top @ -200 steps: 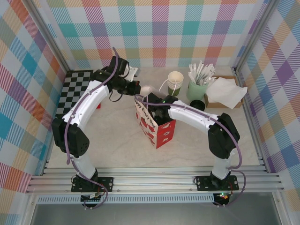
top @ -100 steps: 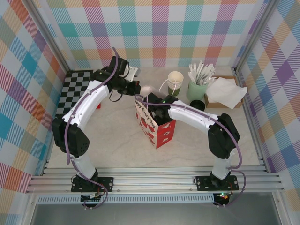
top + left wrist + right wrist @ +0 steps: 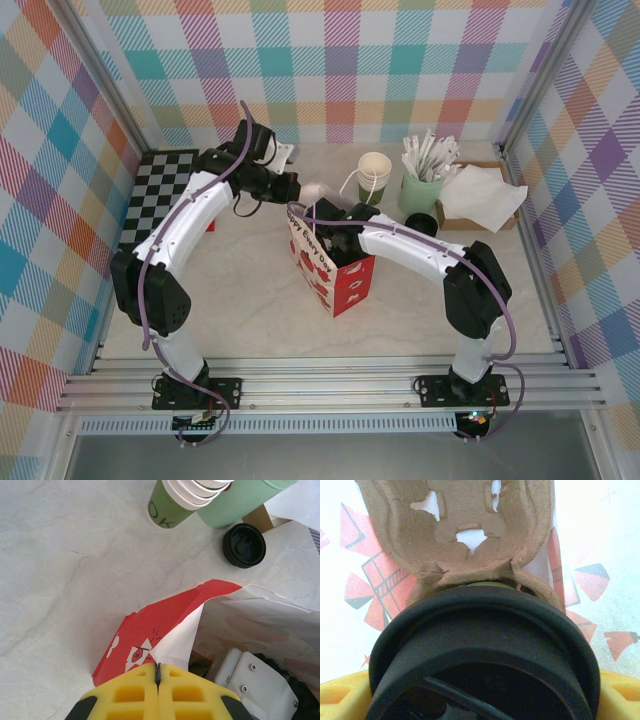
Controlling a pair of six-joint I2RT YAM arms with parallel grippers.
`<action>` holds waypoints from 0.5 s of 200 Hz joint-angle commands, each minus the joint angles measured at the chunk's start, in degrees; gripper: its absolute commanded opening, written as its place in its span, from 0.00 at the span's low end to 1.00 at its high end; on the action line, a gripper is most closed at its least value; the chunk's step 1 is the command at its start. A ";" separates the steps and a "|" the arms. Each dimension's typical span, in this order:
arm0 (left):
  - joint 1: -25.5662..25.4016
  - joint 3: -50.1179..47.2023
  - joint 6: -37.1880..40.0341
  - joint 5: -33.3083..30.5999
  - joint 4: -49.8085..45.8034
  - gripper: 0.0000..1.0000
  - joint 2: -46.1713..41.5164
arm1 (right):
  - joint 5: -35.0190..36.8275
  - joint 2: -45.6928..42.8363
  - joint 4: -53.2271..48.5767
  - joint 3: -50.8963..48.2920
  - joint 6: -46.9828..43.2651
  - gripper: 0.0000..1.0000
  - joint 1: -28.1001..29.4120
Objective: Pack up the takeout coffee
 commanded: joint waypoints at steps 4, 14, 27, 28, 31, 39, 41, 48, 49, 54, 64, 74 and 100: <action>-0.44 0.69 -0.23 -0.04 -2.40 0.00 1.78 | 2.59 7.65 -3.15 -5.00 -1.03 0.38 -0.35; -0.45 0.69 -0.29 -0.03 -2.45 0.00 1.69 | 2.83 7.85 -3.05 -5.12 -1.04 0.38 -0.35; -0.44 0.69 -0.25 -0.08 -2.46 0.00 1.60 | 3.20 8.29 -3.27 -5.27 -0.98 0.38 -0.31; -0.44 0.69 -0.26 -0.06 -2.46 0.00 1.60 | 3.25 8.35 -3.29 -5.28 -1.01 0.38 -0.29; -0.44 0.62 -0.27 -0.04 -2.39 0.00 1.60 | 3.29 8.46 -3.35 -5.29 -0.98 0.38 -0.24; -0.44 0.60 -0.31 -0.03 -2.38 0.00 1.52 | 3.21 8.64 -3.31 -5.46 -1.03 0.38 -0.26; -0.44 0.56 -0.36 -0.03 -2.37 0.00 1.52 | 3.23 8.65 -3.35 -5.53 -1.04 0.38 -0.26; -0.44 0.47 -0.36 -0.04 -2.28 0.00 1.43 | 3.16 8.77 -3.27 -5.75 -0.97 0.38 -0.26; -0.44 0.45 -0.37 -0.04 -2.28 0.00 1.47 | 3.14 8.76 -3.25 -5.79 -0.92 0.38 -0.26; -0.44 0.38 -0.34 -0.03 -2.23 0.00 1.35 | 3.16 8.91 -3.28 -5.95 -0.86 0.38 -0.26; -0.44 0.25 -0.34 -0.04 -2.15 0.00 1.26 | 3.12 9.16 -3.22 -6.25 -0.87 0.38 -0.26; -0.43 0.12 -0.38 -0.03 -2.11 0.00 1.22 | 3.12 9.49 -3.22 -6.47 -0.82 0.38 -0.26; -0.44 0.07 -0.37 0.14 -2.11 0.00 1.16 | 3.09 9.47 -3.59 -6.21 -0.42 0.38 -0.26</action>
